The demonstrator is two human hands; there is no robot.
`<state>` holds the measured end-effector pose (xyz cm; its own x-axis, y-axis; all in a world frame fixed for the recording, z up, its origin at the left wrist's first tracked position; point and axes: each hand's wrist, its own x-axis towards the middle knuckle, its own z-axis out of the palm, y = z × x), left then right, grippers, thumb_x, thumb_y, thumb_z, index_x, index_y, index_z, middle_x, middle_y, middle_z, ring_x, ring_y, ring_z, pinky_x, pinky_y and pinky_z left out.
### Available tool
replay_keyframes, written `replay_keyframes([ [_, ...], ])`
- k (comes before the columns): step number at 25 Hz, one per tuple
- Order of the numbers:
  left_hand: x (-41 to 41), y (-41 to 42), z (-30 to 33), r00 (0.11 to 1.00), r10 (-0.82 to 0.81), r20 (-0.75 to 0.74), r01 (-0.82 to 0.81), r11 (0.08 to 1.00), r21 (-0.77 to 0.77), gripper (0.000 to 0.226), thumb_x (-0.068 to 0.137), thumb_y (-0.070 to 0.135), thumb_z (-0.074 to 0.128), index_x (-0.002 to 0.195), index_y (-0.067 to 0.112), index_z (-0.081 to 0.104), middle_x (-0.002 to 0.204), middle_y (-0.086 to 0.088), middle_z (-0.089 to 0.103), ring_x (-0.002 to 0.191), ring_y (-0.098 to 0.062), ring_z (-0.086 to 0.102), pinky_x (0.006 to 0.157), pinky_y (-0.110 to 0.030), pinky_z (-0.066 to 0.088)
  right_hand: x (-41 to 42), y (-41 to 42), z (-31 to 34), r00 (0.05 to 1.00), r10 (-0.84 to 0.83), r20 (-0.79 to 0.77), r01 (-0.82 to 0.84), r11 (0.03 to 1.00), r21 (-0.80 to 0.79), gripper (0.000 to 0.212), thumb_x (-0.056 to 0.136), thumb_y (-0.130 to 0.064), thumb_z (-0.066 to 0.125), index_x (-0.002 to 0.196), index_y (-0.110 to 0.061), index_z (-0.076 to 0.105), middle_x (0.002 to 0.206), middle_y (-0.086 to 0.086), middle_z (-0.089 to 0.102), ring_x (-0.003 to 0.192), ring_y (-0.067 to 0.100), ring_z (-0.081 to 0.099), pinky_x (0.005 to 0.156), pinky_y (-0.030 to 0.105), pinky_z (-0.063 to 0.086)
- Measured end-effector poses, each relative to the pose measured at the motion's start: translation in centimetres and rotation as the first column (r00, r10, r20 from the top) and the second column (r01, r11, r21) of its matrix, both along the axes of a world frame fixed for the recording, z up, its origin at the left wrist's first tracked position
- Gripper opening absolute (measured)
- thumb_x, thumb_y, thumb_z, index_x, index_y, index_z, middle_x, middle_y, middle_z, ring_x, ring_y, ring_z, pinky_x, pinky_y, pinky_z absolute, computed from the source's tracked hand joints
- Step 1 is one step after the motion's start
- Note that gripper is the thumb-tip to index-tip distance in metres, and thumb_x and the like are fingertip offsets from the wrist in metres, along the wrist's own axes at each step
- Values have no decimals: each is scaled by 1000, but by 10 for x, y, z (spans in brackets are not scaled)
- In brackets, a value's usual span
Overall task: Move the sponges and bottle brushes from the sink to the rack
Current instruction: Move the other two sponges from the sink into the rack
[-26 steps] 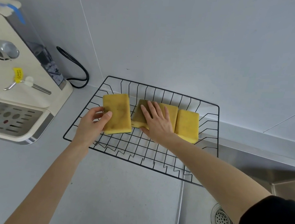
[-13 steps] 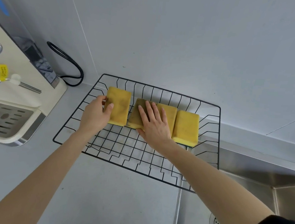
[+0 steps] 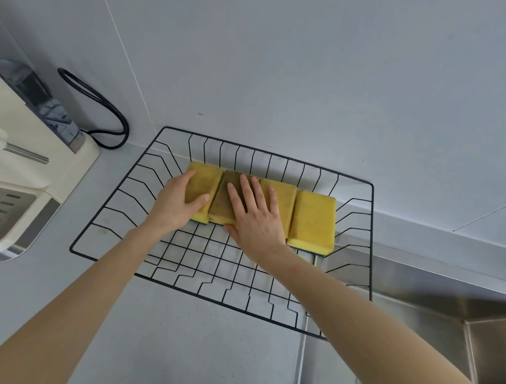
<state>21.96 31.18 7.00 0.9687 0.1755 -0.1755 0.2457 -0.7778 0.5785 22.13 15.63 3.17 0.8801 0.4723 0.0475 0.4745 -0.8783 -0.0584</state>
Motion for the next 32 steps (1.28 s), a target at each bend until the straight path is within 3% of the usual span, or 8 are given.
replay_keyframes([
  [6,10,-5,-7,999,30,43,-31,999,10,58,89,24,53,140,8,29,140,-22,37,129,-34,38,107,-40,32,0,0,-2,1000,-12,19,12,1000,-3,74,89,-46,48,148,-15,17,157,14,19,145,31,17,117,52,11],
  [15,8,-12,-9,1000,24,15,-25,994,103,55,91,26,47,139,9,26,140,-23,32,125,-40,40,102,-46,36,1,-2,8,993,5,-118,-5,1000,4,77,91,-45,43,150,-18,0,160,10,-1,148,27,-2,118,48,-3],
  [21,-1,-9,11,994,-61,-90,83,960,268,57,93,34,40,141,9,23,154,-17,16,141,-35,18,111,-54,26,-7,-11,34,977,11,-212,-7,1000,18,82,89,-46,49,150,-19,1,160,6,-3,148,22,-6,119,44,-5],
  [26,-15,-18,43,986,-162,-48,169,934,314,53,93,33,37,138,6,30,152,-13,25,140,-30,23,111,-52,28,-28,-28,61,979,-29,-202,37,999,32,77,90,-41,48,149,-18,5,160,5,2,148,22,-5,119,45,-4],
  [32,-40,-41,81,958,-284,30,258,906,337,58,91,37,41,141,12,25,151,-11,27,140,-26,24,112,-46,28,-57,-60,98,985,-107,-137,112,993,31,74,91,-43,45,149,-18,7,160,4,3,148,21,-5,119,44,-3],
])
